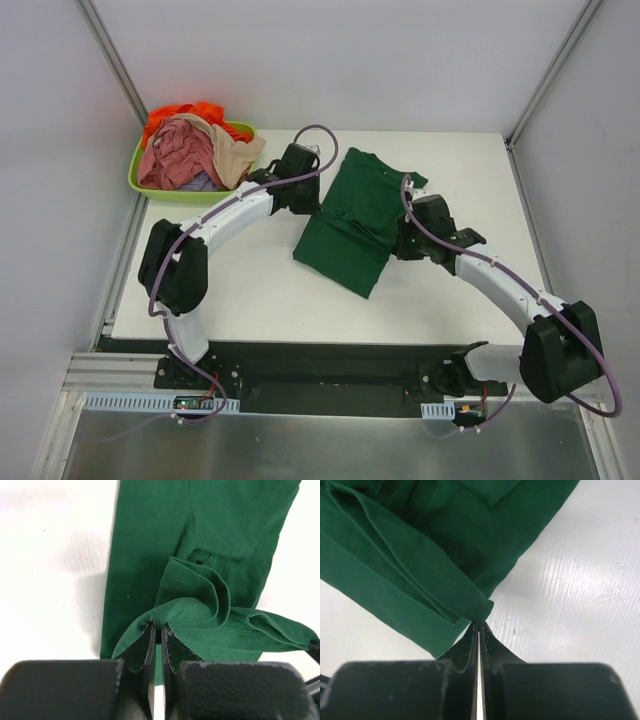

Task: Fold and stack the t-shirts
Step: Fold the folded rectangular tshirt in 1/3 of the way

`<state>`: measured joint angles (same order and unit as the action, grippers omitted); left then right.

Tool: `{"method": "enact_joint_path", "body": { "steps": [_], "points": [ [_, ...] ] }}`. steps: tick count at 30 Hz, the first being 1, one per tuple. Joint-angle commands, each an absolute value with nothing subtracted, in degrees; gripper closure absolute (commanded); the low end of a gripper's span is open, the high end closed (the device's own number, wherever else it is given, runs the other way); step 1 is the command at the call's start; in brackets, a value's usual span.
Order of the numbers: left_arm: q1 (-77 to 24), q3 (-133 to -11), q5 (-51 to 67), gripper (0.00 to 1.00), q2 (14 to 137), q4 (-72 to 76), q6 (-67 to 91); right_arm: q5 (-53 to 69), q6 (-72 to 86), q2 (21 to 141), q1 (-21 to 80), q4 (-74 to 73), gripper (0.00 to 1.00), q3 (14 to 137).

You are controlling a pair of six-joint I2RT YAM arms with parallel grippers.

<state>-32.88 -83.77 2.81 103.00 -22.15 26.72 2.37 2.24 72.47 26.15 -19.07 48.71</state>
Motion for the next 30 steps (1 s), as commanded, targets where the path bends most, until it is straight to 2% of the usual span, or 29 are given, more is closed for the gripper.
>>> {"method": "enact_joint_path", "body": {
  "steps": [1,7,11,13,14,16,17,18,20,21,24,25,30],
  "points": [
    [-31.99,-89.11,3.87,1.00,106.69,-21.36,23.91,3.34,0.79,74.53,24.00,-16.35,1.00,51.42],
    [-30.15,-92.98,5.97,1.00,112.14,-21.36,24.61,5.53,0.44,80.32,20.66,-14.33,0.99,53.26],
    [-28.92,-95.35,9.75,0.99,115.83,-21.44,23.65,4.49,0.44,85.15,19.78,-13.01,0.93,55.28],
    [-28.65,-97.29,11.07,0.94,118.64,-21.44,23.20,3.52,0.44,87.53,19.25,-12.05,0.90,56.33],
    [-28.30,-98.25,12.64,0.90,119.52,-21.53,23.29,2.56,0.53,88.76,18.99,-12.04,0.86,57.03],
    [-27.78,-99.22,15.20,0.75,120.67,-21.45,23.47,1.68,0.44,89.73,18.72,-12.39,0.78,58.27],
    [-27.60,-99.14,15.64,0.53,120.67,-21.45,23.64,0.97,0.44,89.74,18.63,-12.65,0.73,58.71],
    [-27.34,-98.97,15.91,0.32,120.33,-21.45,23.82,0.97,0.44,89.39,18.63,-13.18,0.60,59.15],
    [-27.16,-97.31,16.78,0.01,118.31,-21.53,23.91,2.63,0.61,87.11,18.72,-13.54,0.43,58.72],
    [-27.16,-96.16,16.79,0.01,116.82,-21.45,23.99,4.46,0.79,85.71,18.89,-13.19,0.38,58.10],
    [-27.16,-90.55,15.83,0.01,110.94,-21.18,25.13,9.91,1.14,80.52,20.56,-11.52,0.01,55.12],
    [-27.16,-88.09,15.82,0.01,108.66,-20.66,25.48,11.06,1.40,79.46,21.61,-11.34,0.03,54.06],
    [-27.25,-76.49,21.87,0.01,100.56,-15.22,27.86,14.14,4.13,76.21,27.58,-10.20,0.04,51.16]
  ]
}}
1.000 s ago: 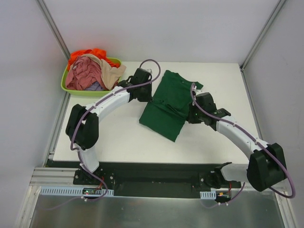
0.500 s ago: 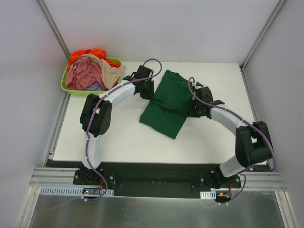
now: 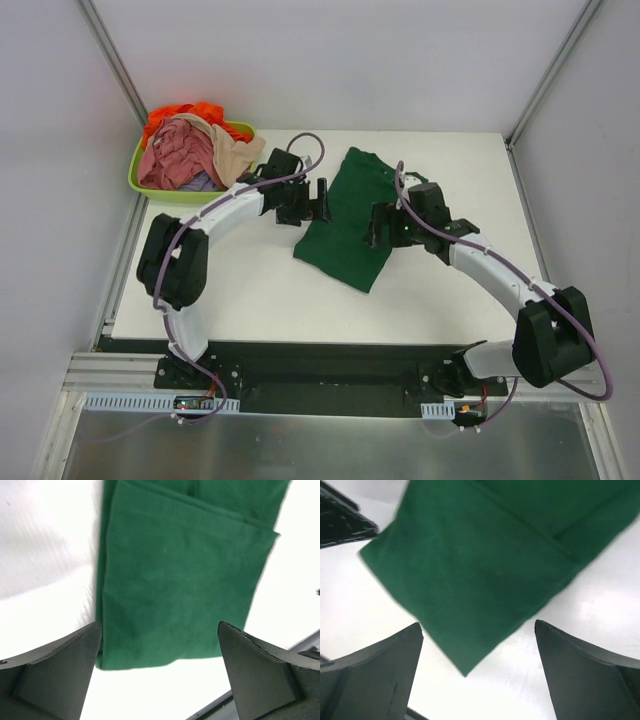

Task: Fold and stack the t-shirts
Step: Fold the folded rectangular tshirt in 1/3 of the way

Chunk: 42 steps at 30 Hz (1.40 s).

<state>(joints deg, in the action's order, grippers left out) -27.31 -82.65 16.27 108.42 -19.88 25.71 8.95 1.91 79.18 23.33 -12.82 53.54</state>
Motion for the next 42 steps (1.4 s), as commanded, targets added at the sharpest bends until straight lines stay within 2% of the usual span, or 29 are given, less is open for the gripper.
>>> {"method": "enact_joint_path", "body": {
  "steps": [1,5,9,15,19,27,34,38,42],
  "points": [
    [-27.25,-74.72,23.80,0.01,99.85,-13.73,28.47,15.02,3.78,75.85,29.08,-9.41,0.04,50.46],
    [-27.25,-70.49,30.56,0.01,100.63,-8.27,31.02,18.80,2.90,77.69,34.18,-5.98,0.04,49.39],
    [-27.33,-70.58,34.27,0.01,105.28,-6.42,33.04,21.26,6.15,82.25,34.37,-1.42,0.04,47.64],
    [-27.25,-62.16,31.12,0.01,105.65,-6.42,32.43,22.85,8.96,88.59,34.80,3.08,0.04,42.46],
    [-27.16,-54.95,26.73,0.01,102.75,-6.42,33.57,22.94,8.97,87.72,37.26,2.46,0.04,38.42],
    [-27.16,-42.38,19.96,0.01,87.12,-13.17,35.06,16.62,10.55,77.36,52.27,-10.62,0.04,34.19],
    [-27.16,-34.64,8.45,0.01,66.38,-23.11,39.63,2.56,5.20,69.17,67.22,-22.84,0.04,40.86],
    [-27.16,-33.84,4.58,0.01,60.92,-27.58,42.01,-2.37,0.45,71.62,75.13,-22.94,0.04,45.34],
    [-27.07,-33.75,-3.41,0.01,58.01,-32.69,44.82,-5.27,-3.77,79.96,79.18,-21.54,0.03,52.01]
  ]
}}
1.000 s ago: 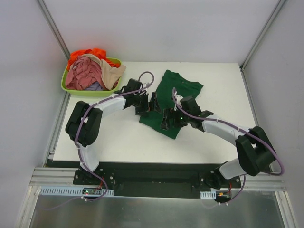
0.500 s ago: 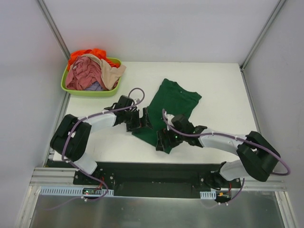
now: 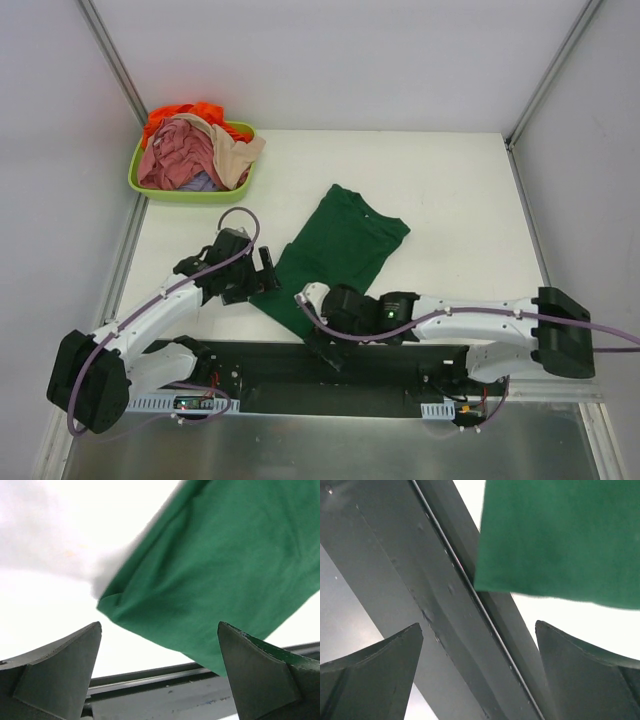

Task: Fold and stack the t-shirts
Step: Fold the folded rectangular tshirt in 1/3 of the way, then grab one side of the 2/3 rectangular tshirt with both arms

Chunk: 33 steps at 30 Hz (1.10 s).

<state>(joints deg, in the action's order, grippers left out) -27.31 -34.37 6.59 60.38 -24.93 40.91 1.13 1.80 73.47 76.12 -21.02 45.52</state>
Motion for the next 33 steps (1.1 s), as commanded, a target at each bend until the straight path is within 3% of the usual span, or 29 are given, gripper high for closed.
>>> {"method": "enact_joint_path", "body": {
  "steps": [1,3,5,11,21,23,28,33],
  "points": [
    [-26.90,-33.40,-4.91,0.01,57.66,-33.83,45.69,-5.97,-4.56,82.76,80.15,-21.53,0.02,54.29],
    [-26.46,-32.61,-5.45,0.01,57.65,-33.66,46.05,-7.99,-6.23,87.69,81.56,-21.62,0.01,57.73],
    [-25.93,-31.82,-5.54,0.09,58.79,-33.40,46.67,-8.87,-7.12,92.27,82.18,-22.23,0.01,61.07],
    [-25.66,-31.90,-0.98,0.37,64.59,-27.17,47.99,-8.17,-8.17,100.89,82.53,-27.76,0.22,67.49],
    [-25.66,-30.50,1.41,0.68,71.19,-23.55,48.08,-12.30,-6.86,104.15,82.71,-30.15,0.32,65.30],
    [-25.66,-30.32,1.06,0.75,71.37,-23.55,48.51,-12.83,-7.03,104.68,82.71,-29.97,0.39,65.57],
    [-25.66,-30.41,1.41,1.00,69.44,-23.82,48.96,-11.69,-7.47,104.33,82.71,-28.83,0.72,66.09],
    [-25.66,-30.50,0.35,1.00,62.33,-26.36,49.13,-7.59,-8.87,99.33,82.71,-29.00,0.94,65.48]
  ]
}}
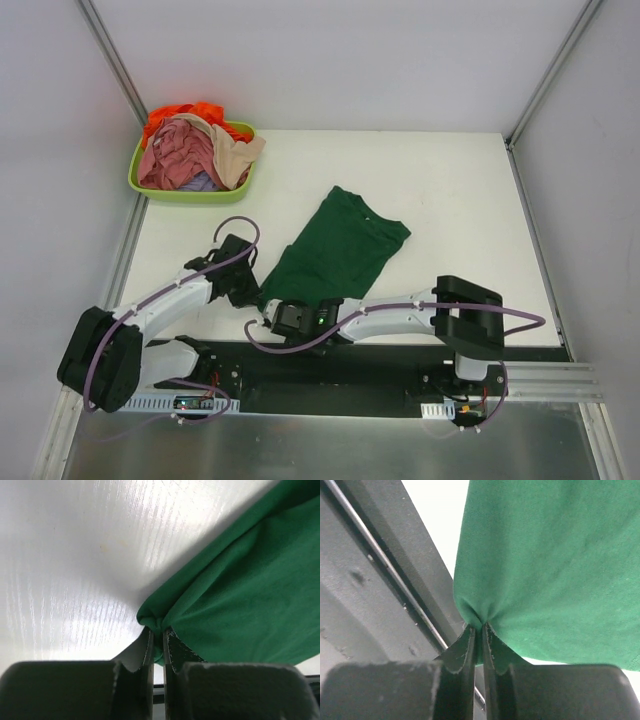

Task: Fold and stack the t-shirts
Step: Grab one side of the 2/3 rectangular tshirt with both arms, then fold the long partially folded tshirt into a neat square

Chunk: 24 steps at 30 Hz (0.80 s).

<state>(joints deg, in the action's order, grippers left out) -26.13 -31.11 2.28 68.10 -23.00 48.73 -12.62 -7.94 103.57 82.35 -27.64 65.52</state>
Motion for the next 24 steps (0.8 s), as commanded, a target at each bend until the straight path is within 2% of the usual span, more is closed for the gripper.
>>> {"method": "enact_joint_path", "body": {
  "steps": [1,6,13,16,24],
  "points": [
    [-25.66,-30.67,0.35,1.00,60.75,-27.15,48.87,-4.25,-9.83,97.14,82.71,-28.39,0.95,64.96],
    [-25.66,-34.00,-3.51,1.00,51.43,-33.56,47.81,12.01,-12.13,89.31,82.35,-26.11,0.95,64.25],
    [-25.66,-40.95,-6.06,0.99,43.68,-36.56,46.41,22.49,-10.56,81.13,78.67,-23.65,0.96,63.37],
    [-25.66,-45.51,-5.63,1.00,46.04,-36.12,46.06,23.73,-6.25,77.62,74.72,-21.54,0.96,60.57],
    [-28.82,-56.93,-0.35,1.00,61.33,-26.64,42.81,16.00,1.57,66.55,66.37,-21.18,0.98,50.37]
  ]
}}
